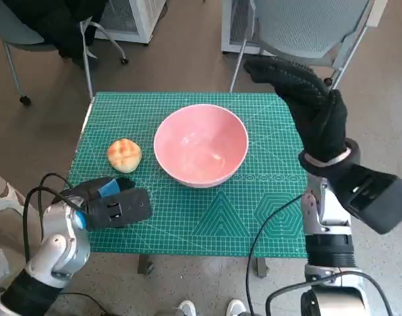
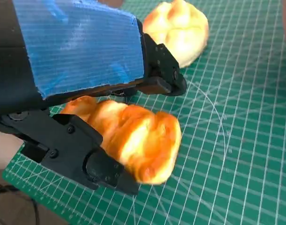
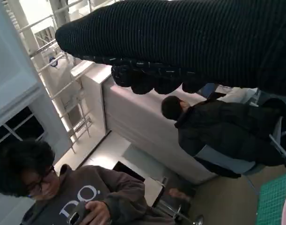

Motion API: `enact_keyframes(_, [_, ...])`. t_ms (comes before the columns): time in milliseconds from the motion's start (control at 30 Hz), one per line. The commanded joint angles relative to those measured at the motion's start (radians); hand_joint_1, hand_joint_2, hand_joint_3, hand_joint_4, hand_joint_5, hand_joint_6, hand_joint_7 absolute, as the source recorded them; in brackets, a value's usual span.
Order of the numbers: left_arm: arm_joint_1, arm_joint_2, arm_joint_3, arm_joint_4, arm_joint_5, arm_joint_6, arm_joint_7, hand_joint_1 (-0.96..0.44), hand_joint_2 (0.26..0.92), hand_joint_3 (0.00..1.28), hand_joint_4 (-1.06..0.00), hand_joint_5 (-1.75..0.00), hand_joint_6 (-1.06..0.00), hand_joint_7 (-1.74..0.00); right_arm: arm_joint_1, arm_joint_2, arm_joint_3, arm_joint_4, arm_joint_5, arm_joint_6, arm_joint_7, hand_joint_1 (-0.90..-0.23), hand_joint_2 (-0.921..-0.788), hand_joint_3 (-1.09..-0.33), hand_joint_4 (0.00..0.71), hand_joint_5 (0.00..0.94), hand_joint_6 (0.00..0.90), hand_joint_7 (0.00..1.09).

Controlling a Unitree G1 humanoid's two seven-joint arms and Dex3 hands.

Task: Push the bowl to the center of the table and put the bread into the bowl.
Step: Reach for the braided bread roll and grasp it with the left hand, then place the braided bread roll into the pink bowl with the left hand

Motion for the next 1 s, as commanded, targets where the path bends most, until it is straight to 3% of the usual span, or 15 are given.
enact_keyframes(33, [0.033,-0.014,-0.003,0.019,0.031,-0.029,0.052,0.2,0.845,0.03,-0.72,-0.77,-0.7,-0.1,0.025,-0.009,0.001,-0.009,0.003,0.016,0.011,-0.717,-0.921,-0.772,0.137,0.002,-0.001,0.47])
enact_keyframes(67, [0.039,-0.015,-0.002,0.016,0.038,-0.038,0.065,0.16,0.852,0.04,-0.72,-0.84,-0.7,-0.3,0.025,-0.009,0.001,-0.01,0.003,0.016,0.01,-0.717,-0.921,-0.772,0.138,0.002,-0.001,0.47])
enact_keyframes(100, [0.046,-0.013,0.0,0.013,0.045,-0.054,0.085,0.1,0.868,0.06,-0.71,-0.96,-0.69,-0.6,0.025,-0.01,0.001,-0.01,0.003,0.017,0.01,-0.717,-0.921,-0.772,0.138,0.002,-0.001,0.47])
enact_keyframes(200, [0.067,-0.006,0.009,0.009,0.054,-0.103,0.136,0.05,0.751,0.32,-0.69,-1.23,-0.7,-0.82,0.025,-0.011,0.0,-0.012,0.002,0.019,0.009,-0.717,-0.921,-0.771,0.138,0.002,-0.001,0.47])
enact_keyframes(267, [0.077,-0.001,0.018,0.007,0.055,-0.134,0.155,0.02,0.631,0.57,-0.67,-1.4,-0.7,-0.97,0.024,-0.012,0.0,-0.013,0.002,0.02,0.008,-0.717,-0.921,-0.771,0.138,0.002,-0.001,0.47])
enact_keyframes(400, [0.09,0.004,0.039,0.0,0.05,-0.171,0.158,0.01,0.566,0.71,-0.65,-1.49,-0.68,-1.08,0.023,-0.013,0.0,-0.01,0.0,0.02,0.006,-0.717,-0.921,-0.77,0.138,0.002,-0.001,0.47])
enact_keyframes(633, [0.083,0.001,0.055,-0.007,0.05,-0.168,0.103,0.0,0.583,0.69,-0.67,-1.47,-0.65,-1.11,0.027,-0.012,0.001,-0.016,-0.004,0.02,0.002,-0.716,-0.921,-0.77,0.139,0.002,-0.001,0.47])
enact_keyframes(1000, [0.095,-0.006,0.078,-0.04,0.055,-0.163,0.072,0.0,0.673,0.52,-0.69,-1.37,-0.64,-1.08,0.029,-0.014,0.0,-0.014,-0.012,0.013,-0.004,-0.716,-0.921,-0.77,0.139,0.001,-0.001,0.47])
